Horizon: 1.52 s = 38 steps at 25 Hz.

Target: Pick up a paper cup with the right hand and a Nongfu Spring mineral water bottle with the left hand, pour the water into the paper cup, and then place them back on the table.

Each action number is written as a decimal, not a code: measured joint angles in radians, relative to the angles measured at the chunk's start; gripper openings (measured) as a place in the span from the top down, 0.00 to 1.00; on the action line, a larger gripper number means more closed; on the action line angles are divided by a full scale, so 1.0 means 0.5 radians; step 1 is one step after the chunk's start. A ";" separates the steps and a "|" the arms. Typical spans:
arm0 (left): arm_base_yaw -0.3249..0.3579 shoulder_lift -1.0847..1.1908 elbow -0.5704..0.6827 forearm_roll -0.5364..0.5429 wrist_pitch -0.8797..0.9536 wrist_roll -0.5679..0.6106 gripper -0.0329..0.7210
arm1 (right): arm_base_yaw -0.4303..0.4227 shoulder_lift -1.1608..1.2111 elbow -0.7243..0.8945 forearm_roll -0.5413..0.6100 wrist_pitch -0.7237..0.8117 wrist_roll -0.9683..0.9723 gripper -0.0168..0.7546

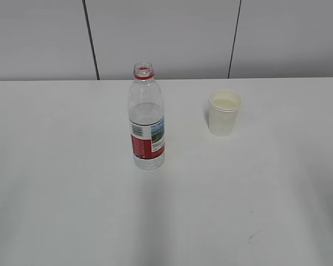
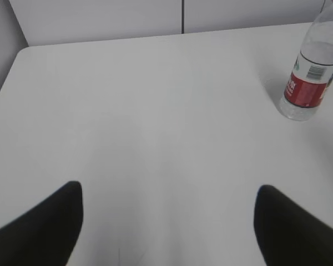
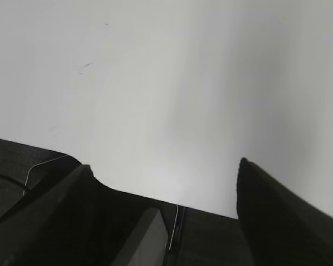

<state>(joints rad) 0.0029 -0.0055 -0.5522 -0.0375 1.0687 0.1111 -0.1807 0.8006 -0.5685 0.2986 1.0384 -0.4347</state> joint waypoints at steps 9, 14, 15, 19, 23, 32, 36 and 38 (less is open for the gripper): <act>0.000 -0.016 0.012 0.000 0.024 0.000 0.22 | 0.000 -0.435 0.223 -0.042 -0.056 -0.041 0.22; -0.040 -0.016 0.012 0.000 0.024 0.000 0.22 | 0.000 -0.522 0.237 -0.062 -0.043 -0.041 0.22; -0.044 -0.016 0.012 0.000 0.024 0.000 0.23 | 0.000 -0.531 0.241 -0.062 -0.023 -0.041 0.22; -0.044 -0.016 0.012 0.000 0.024 0.000 0.24 | 0.000 -0.594 0.280 -0.066 0.052 -0.041 0.22; -0.048 -0.016 0.012 0.000 0.024 0.000 0.24 | 0.000 -0.719 0.280 -0.069 0.064 -0.041 0.22; -0.048 -0.016 0.012 0.000 0.024 0.000 0.25 | 0.102 -1.139 0.280 -0.079 0.081 -0.018 0.22; -0.048 -0.016 0.012 0.000 0.024 0.000 0.25 | 0.106 -1.411 0.280 -0.165 0.081 0.105 0.22; -0.050 -0.016 0.012 0.000 0.024 0.000 0.25 | 0.106 -1.557 0.280 -0.235 0.077 0.207 0.22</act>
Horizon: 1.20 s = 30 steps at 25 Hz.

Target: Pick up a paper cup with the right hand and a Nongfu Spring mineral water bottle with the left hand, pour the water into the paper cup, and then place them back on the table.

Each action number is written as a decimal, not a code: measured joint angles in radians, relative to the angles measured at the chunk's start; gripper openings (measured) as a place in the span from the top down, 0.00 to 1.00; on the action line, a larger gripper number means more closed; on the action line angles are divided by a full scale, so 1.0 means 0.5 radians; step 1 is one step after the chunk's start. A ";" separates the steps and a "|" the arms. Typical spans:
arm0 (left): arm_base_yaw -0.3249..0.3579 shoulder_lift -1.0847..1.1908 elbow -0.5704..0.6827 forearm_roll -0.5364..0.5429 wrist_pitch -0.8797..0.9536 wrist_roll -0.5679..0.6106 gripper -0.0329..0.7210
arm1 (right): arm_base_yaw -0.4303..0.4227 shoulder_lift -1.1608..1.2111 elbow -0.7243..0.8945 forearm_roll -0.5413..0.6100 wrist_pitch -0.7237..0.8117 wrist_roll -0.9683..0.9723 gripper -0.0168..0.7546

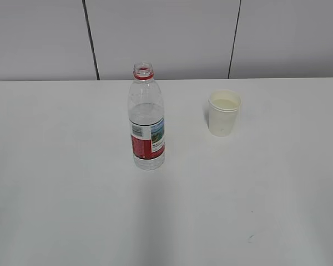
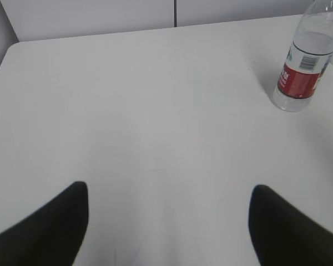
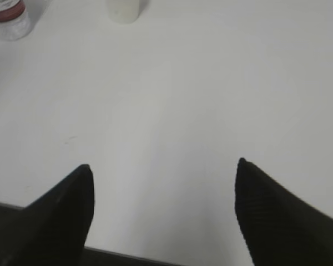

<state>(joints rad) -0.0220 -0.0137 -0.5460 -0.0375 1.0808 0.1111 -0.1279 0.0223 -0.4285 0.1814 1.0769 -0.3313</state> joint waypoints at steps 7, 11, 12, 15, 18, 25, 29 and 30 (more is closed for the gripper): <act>0.000 0.000 0.000 -0.005 0.000 0.000 0.25 | 0.001 -0.076 0.003 -0.226 -0.018 0.338 0.22; 0.000 0.000 0.000 -0.007 0.000 0.000 0.25 | 0.056 -0.076 0.003 -0.234 -0.018 0.353 0.22; 0.000 0.000 0.000 -0.007 0.000 0.000 0.25 | 0.071 -0.076 0.003 -0.237 -0.018 0.353 0.22; 0.000 0.000 0.000 -0.007 0.000 0.000 0.25 | 0.084 -0.076 0.003 -0.237 -0.019 0.357 0.22; 0.000 0.000 0.000 -0.007 0.000 0.000 0.25 | 0.084 -0.076 0.003 -0.237 -0.023 0.357 0.22; 0.000 0.000 0.000 -0.007 0.000 -0.014 0.25 | 0.084 -0.076 0.003 -0.237 -0.023 0.357 0.22; 0.000 0.000 0.000 -0.005 0.000 -0.026 0.25 | 0.084 -0.076 0.003 -0.237 -0.023 0.360 0.22; 0.000 0.000 0.000 -0.005 0.000 -0.028 0.25 | 0.084 -0.076 0.003 -0.237 -0.023 0.360 0.22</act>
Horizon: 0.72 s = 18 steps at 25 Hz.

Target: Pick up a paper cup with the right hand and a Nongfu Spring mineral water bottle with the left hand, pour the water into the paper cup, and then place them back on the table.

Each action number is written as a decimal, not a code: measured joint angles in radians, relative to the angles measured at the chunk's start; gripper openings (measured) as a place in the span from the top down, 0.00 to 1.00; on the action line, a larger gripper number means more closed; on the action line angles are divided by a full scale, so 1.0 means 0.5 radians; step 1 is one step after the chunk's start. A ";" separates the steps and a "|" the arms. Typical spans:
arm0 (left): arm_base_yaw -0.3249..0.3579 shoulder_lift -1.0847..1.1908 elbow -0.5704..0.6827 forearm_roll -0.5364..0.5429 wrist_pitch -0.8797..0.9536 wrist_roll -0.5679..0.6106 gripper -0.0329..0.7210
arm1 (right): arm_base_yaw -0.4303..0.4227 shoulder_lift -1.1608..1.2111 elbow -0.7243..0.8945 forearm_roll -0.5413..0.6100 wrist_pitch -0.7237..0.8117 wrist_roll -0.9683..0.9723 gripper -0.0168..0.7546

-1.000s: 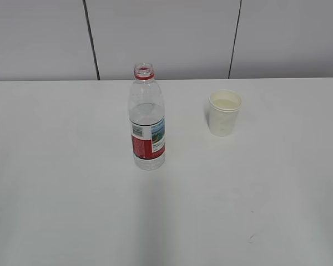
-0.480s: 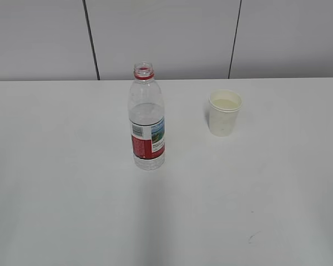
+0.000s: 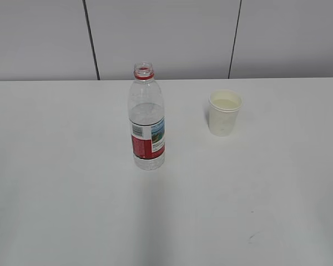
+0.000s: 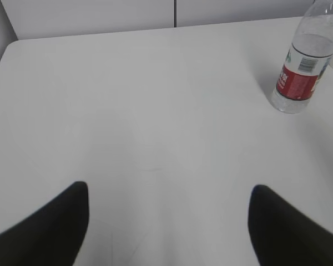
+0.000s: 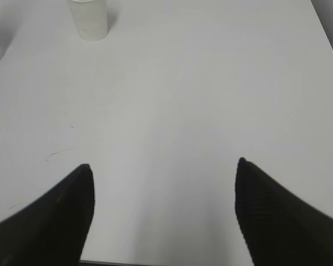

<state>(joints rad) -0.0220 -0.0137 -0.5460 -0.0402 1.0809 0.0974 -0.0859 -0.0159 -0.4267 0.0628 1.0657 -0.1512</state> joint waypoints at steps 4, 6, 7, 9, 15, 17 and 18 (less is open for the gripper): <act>0.000 0.000 0.000 0.000 0.000 -0.002 0.25 | 0.000 0.000 0.000 -0.001 0.000 0.000 0.22; 0.000 0.000 0.000 0.000 0.000 -0.002 0.25 | 0.000 0.000 0.000 -0.001 0.000 0.000 0.22; 0.000 0.000 0.000 0.000 0.000 -0.002 0.25 | 0.000 0.000 0.000 -0.001 0.000 0.000 0.22; 0.000 0.000 0.000 0.000 0.000 -0.002 0.25 | 0.000 0.000 0.000 -0.001 0.000 0.000 0.22; 0.000 0.000 0.000 0.000 0.000 -0.003 0.25 | 0.000 0.000 0.000 -0.005 0.000 0.000 0.22; 0.000 0.000 0.000 -0.002 0.000 -0.003 0.25 | 0.000 0.000 0.000 -0.005 0.000 0.000 0.22; 0.000 0.000 0.000 -0.002 0.000 -0.003 0.25 | 0.000 0.000 0.000 -0.005 0.000 0.000 0.22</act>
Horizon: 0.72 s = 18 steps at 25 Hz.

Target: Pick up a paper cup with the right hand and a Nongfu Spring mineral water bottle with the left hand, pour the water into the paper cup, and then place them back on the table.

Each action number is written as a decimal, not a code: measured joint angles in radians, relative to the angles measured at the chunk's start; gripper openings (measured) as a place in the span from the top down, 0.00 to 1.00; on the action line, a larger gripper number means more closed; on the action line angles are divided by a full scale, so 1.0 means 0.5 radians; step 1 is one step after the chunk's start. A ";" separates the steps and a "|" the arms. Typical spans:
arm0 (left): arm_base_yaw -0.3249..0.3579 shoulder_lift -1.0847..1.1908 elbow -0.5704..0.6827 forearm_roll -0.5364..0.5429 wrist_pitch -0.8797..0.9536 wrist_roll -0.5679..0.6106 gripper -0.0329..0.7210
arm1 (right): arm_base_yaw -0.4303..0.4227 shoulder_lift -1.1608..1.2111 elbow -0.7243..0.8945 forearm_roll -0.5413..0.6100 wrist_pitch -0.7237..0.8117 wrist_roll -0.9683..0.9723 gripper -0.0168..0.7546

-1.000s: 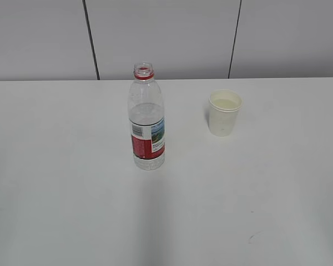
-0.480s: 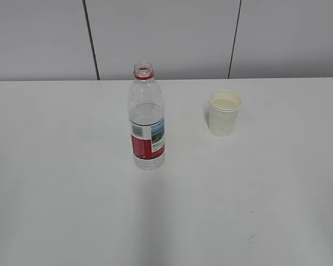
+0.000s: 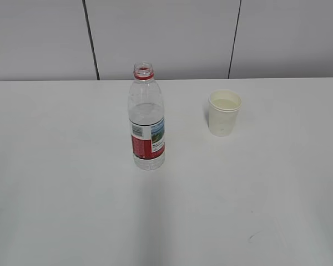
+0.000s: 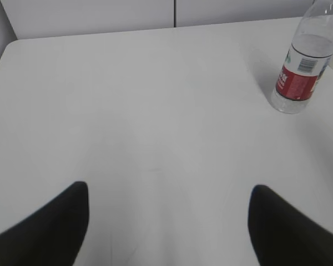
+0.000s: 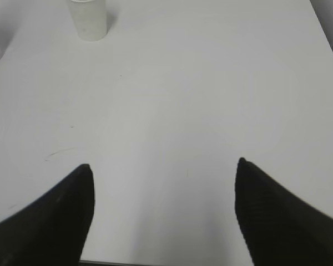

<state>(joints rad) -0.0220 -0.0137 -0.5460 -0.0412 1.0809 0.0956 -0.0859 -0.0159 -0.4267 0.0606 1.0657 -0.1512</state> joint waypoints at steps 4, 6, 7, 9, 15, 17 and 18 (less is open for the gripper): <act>0.000 0.000 0.000 0.000 0.000 0.000 0.25 | 0.000 0.000 0.000 0.000 0.000 0.000 0.22; 0.000 0.000 0.000 0.000 0.000 0.000 0.25 | 0.000 0.000 0.000 0.000 0.000 0.000 0.22; 0.000 0.000 0.000 0.000 0.000 0.000 0.25 | 0.000 0.000 0.000 0.000 0.000 0.000 0.22; 0.000 0.000 0.000 0.000 0.000 0.000 0.25 | 0.000 0.000 0.000 0.000 0.000 0.000 0.22; 0.000 0.000 0.000 0.000 0.000 0.000 0.25 | 0.000 0.000 0.000 0.000 0.000 0.000 0.22; 0.000 0.000 0.000 0.000 0.000 0.000 0.25 | 0.000 0.000 0.000 0.000 0.000 0.000 0.22; 0.000 0.000 0.000 0.000 0.000 0.000 0.25 | 0.000 0.000 0.000 0.000 0.000 0.000 0.22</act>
<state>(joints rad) -0.0220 -0.0137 -0.5460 -0.0412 1.0809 0.0956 -0.0859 -0.0159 -0.4267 0.0606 1.0657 -0.1512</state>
